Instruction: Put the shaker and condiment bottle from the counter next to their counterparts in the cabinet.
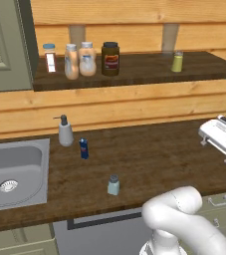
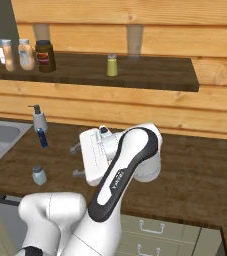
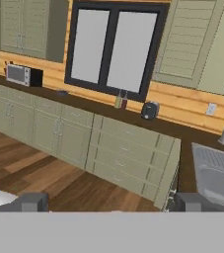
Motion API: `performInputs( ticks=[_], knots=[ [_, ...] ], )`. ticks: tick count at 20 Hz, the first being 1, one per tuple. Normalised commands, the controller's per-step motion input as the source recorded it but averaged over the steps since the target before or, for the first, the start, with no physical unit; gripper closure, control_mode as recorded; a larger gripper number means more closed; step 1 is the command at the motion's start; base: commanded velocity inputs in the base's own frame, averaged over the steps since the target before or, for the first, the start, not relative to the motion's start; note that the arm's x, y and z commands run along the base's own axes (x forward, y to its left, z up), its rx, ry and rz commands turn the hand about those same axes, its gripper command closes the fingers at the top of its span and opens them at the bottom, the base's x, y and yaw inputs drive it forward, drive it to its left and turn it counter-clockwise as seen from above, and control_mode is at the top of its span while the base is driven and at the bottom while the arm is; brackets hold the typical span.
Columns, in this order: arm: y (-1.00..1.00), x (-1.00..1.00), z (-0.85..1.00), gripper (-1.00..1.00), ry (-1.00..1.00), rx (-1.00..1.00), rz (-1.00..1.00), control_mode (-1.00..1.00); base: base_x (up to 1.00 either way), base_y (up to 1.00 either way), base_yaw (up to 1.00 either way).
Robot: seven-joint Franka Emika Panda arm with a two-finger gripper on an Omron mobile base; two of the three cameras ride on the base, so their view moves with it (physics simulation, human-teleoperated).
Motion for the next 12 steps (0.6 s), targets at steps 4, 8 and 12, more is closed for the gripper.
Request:
performInputs(
  ticks=[4, 8, 12],
  knots=[
    [0.02, 0.14, -0.70, -1.00, -0.13, 0.03, -0.01, -1.00, 0.00, 0.00, 0.00],
    [0.06, 0.00, -0.04, -1.00, 0.00, 0.00, -0.09, -1.00, 0.00, 0.00, 0.00],
    [0.46, -0.01, -0.22, -1.00, 0.00, 0.00, -0.48, -1.00, 0.00, 0.00, 0.00]
  ],
)
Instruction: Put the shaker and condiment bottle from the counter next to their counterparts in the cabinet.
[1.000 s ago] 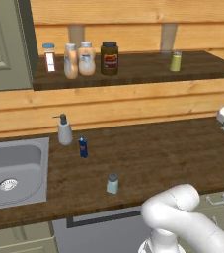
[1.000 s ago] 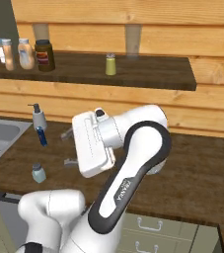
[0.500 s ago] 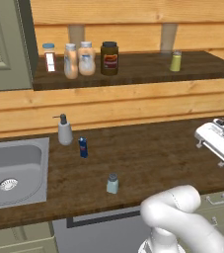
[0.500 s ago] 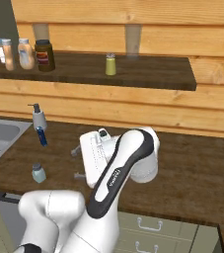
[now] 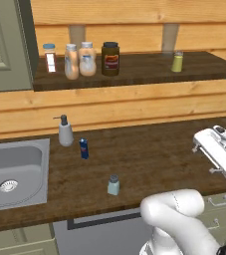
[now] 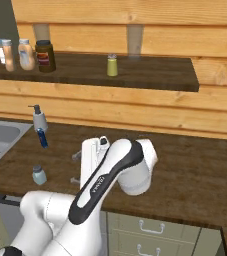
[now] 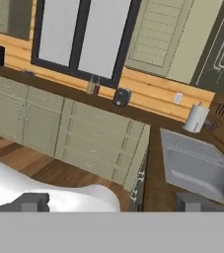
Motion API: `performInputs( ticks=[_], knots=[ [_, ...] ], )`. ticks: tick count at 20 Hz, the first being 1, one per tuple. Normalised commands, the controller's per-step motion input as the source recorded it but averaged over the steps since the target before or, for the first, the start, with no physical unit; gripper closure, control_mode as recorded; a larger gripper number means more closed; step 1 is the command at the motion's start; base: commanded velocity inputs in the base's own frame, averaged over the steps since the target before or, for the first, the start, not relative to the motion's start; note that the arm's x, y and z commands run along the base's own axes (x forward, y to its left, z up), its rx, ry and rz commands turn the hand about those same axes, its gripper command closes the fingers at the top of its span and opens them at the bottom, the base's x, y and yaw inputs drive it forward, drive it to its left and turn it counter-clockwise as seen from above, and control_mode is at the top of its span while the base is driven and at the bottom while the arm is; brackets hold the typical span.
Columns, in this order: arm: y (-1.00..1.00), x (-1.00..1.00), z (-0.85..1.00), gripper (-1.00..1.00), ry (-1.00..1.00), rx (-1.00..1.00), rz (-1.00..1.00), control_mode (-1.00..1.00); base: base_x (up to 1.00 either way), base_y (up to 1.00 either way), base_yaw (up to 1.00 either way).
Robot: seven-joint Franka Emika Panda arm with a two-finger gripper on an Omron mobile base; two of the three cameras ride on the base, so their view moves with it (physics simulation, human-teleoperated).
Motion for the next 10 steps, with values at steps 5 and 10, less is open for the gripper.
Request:
performInputs(
  ticks=[5, 10],
  knots=[
    [0.46, -0.07, -0.32, -1.00, 0.00, -0.04, -0.38, -1.00, 0.00, 0.00, 0.00],
    [0.08, -0.06, -0.01, -1.00, 0.00, -0.02, 0.00, -1.00, 0.00, 0.00, 0.00]
  ],
)
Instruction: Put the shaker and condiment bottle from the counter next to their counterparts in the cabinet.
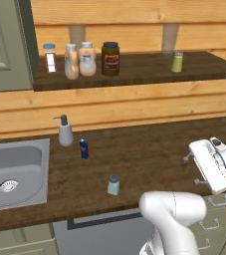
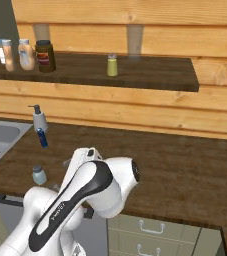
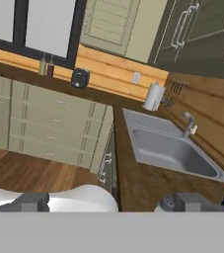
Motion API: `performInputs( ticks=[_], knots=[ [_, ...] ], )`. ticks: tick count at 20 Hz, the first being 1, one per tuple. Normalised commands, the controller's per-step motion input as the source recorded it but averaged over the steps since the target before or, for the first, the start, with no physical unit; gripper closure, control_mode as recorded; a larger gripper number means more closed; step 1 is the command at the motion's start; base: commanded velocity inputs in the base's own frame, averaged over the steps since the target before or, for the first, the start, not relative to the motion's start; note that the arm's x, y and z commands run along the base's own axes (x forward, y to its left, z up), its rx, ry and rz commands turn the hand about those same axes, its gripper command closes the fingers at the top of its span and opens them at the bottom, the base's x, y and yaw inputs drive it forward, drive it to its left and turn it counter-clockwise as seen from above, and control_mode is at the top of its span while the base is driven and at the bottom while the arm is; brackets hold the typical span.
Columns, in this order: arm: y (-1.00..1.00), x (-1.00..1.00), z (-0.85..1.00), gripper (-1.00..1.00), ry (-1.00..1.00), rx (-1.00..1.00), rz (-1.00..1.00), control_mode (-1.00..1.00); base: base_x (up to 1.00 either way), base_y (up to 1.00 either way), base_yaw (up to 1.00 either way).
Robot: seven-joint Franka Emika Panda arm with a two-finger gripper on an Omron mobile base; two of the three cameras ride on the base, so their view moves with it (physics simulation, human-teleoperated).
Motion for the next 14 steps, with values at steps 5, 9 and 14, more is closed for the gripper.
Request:
performInputs(
  ticks=[5, 9, 14],
  knots=[
    [0.52, 0.11, -0.01, -1.00, 0.01, 0.00, 0.08, -1.00, 0.00, 0.00, 0.00],
    [0.78, 0.44, -0.18, -1.00, 0.09, -0.01, 0.25, -1.00, 0.00, 0.00, 0.00],
    [0.00, 0.01, 0.00, -1.00, 0.01, 0.00, 0.01, -1.00, 0.00, 0.00, 0.00]
  ],
)
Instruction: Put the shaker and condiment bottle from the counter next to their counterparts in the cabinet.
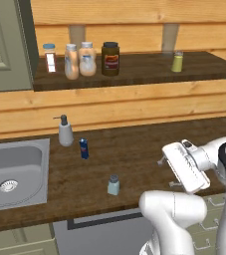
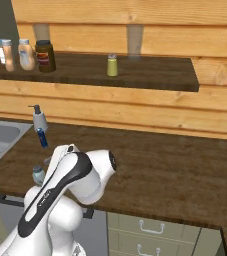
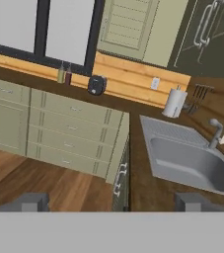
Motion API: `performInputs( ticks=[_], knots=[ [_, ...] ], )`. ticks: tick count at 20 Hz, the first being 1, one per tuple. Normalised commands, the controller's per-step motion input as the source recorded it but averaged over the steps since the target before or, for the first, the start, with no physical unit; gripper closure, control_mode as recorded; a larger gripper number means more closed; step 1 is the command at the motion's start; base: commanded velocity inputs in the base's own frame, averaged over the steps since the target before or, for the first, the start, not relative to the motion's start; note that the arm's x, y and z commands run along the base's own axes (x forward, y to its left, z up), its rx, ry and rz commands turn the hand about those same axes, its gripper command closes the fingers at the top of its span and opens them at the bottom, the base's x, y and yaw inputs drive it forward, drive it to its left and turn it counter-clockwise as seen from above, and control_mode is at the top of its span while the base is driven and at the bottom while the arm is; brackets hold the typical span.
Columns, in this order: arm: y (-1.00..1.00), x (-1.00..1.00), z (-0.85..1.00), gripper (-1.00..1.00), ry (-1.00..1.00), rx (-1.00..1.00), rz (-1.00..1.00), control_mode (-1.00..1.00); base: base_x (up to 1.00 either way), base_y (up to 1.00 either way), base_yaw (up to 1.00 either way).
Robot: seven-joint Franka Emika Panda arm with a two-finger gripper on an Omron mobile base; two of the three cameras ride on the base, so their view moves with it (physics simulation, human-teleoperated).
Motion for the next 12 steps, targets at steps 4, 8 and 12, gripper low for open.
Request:
performInputs(
  ticks=[4, 8, 12],
  knots=[
    [0.16, 0.02, -0.24, -1.00, 0.00, 0.00, 0.00, -1.00, 0.00, 0.00, 0.00],
    [0.26, 0.05, -0.28, -1.00, 0.00, 0.00, 0.00, -1.00, 0.00, 0.00, 0.00],
    [0.30, 0.11, -0.15, -1.00, 0.00, 0.00, 0.00, -1.00, 0.00, 0.00, 0.00]
  ],
)
